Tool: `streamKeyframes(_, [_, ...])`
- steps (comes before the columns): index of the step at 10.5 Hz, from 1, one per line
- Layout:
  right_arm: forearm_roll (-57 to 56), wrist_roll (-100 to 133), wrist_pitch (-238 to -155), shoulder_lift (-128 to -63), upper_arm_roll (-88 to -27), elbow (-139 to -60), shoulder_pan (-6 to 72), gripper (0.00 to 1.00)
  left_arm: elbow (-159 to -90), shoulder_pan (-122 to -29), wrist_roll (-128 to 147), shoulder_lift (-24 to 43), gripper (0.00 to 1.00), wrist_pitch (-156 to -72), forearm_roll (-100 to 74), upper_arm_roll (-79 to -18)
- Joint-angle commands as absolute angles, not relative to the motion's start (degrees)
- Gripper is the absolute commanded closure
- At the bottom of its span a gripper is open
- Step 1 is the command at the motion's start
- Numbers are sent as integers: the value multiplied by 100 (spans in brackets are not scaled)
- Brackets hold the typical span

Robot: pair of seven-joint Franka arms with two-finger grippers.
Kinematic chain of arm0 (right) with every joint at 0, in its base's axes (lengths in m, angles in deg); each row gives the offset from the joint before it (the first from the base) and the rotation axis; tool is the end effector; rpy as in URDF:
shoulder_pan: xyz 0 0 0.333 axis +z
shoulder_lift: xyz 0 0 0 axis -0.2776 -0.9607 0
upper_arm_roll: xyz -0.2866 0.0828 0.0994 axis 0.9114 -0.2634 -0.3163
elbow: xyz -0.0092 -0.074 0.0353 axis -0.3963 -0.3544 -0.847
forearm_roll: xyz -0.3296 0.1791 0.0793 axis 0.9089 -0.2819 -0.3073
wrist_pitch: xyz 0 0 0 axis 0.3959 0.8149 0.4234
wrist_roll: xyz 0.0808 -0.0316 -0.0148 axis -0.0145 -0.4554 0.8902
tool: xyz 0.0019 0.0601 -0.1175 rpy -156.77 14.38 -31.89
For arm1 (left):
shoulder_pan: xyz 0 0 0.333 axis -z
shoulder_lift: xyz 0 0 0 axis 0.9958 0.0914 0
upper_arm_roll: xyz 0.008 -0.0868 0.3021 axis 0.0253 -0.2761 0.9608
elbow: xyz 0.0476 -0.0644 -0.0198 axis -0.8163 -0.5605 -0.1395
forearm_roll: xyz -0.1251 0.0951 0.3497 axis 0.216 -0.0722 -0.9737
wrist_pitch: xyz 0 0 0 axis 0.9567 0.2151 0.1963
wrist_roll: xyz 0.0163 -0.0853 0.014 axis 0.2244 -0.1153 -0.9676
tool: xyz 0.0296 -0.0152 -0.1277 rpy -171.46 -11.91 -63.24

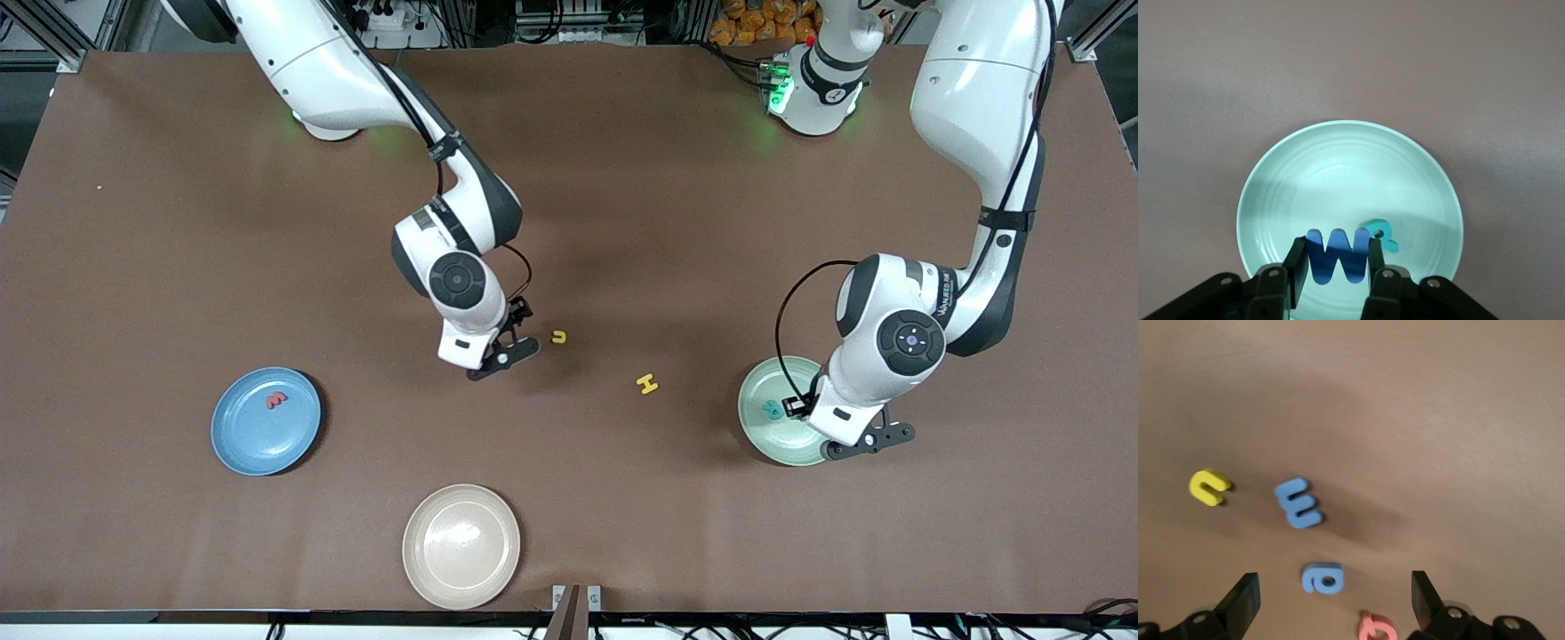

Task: Sort upper and lower case letters into plates
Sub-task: 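Drop the blue W on the green plate while the right gripper reaches letters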

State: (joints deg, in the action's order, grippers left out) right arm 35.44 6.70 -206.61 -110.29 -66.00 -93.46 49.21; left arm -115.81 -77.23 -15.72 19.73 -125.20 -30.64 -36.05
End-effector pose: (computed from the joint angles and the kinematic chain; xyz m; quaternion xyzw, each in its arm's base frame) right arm 0.5470 0.3927 0.2044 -0.9645 -0.2590 0.0506 0.0052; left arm 0.6738 -0.1435 0.2501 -0.9920 -0.1217 -0.0191 0.0268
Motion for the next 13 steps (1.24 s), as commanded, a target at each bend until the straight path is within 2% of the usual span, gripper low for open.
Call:
streamKeyframes(1, [3620, 1115, -21138, -11093, -6569, -9462, 5118, 0, -11571, -7825, -1503, 1950, 34, -12543, -3114, -3663])
streamKeyframes(2, [3628, 1264, -21306, -11172, -6569, -9444, 5127, 0, -11562, -7834, -1485, 1924, 0, -12543, -3114, -3663])
streamKeyframes(5, [3611, 1494, -21693, -11383, -6577, -9427, 5127, 0, -11544, -7799, -1327, 1661, 0, -12377, -3123, -3672])
streamKeyframes(11, [3585, 1503, -21738, -11498, -6577, -9383, 5092, 0, -11527, -7816, -855, 651, 0, -11568, -3062, -3681])
streamKeyframes(13, [3550, 1468, -21895, -11577, -6569, -9383, 5118, 0, -11527, -7808, -765, 535, 0, -11401, -3035, -3698])
